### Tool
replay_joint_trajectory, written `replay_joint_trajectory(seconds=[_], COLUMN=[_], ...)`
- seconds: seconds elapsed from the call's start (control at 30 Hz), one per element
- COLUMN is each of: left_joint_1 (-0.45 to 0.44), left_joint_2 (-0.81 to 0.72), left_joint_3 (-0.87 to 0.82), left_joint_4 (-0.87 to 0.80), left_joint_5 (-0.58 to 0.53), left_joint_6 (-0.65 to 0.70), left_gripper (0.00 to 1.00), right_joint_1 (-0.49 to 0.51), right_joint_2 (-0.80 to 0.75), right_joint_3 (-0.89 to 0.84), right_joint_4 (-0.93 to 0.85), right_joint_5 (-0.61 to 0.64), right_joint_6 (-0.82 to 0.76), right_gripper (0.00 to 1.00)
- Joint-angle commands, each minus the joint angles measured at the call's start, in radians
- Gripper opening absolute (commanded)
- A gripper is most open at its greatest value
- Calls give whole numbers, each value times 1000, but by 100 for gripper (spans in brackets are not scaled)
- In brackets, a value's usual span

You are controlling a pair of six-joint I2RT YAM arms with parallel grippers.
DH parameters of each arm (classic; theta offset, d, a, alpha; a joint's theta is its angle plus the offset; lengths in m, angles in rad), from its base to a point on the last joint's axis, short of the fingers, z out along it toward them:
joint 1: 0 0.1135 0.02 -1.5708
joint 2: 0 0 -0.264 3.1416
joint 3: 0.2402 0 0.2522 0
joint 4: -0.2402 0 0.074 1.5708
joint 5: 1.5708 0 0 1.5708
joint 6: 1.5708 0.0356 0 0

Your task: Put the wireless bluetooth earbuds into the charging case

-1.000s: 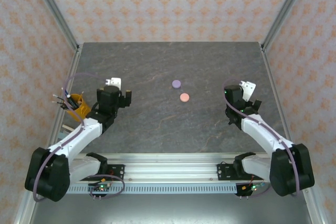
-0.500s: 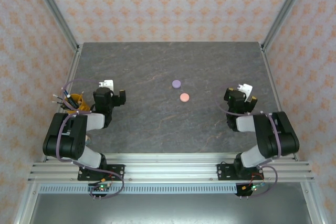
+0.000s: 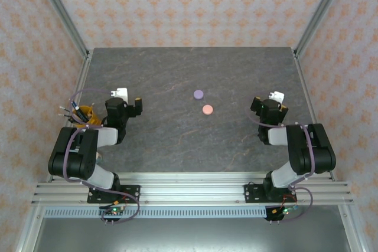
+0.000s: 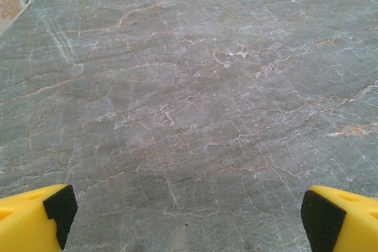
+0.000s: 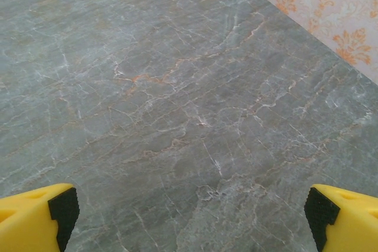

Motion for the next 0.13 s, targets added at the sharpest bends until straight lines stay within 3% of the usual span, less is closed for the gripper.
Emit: replay_joint_trajectory(seconds=[0.0, 0.1], left_joint_1=[2, 1], left_joint_2=[-2, -4], left_joint_3=[1, 3], left_joint_4=[38, 33], left_joint_5=[-10, -19], left_joint_6=[-7, -9], left_gripper=[100, 100], right_joint_1=[-8, -6], right_joint_2=[-9, -17], right_joint_3=[23, 9], right_joint_4=[7, 24], right_joint_5=[-29, -43], right_joint_6=[4, -5], right_gripper=[99, 99])
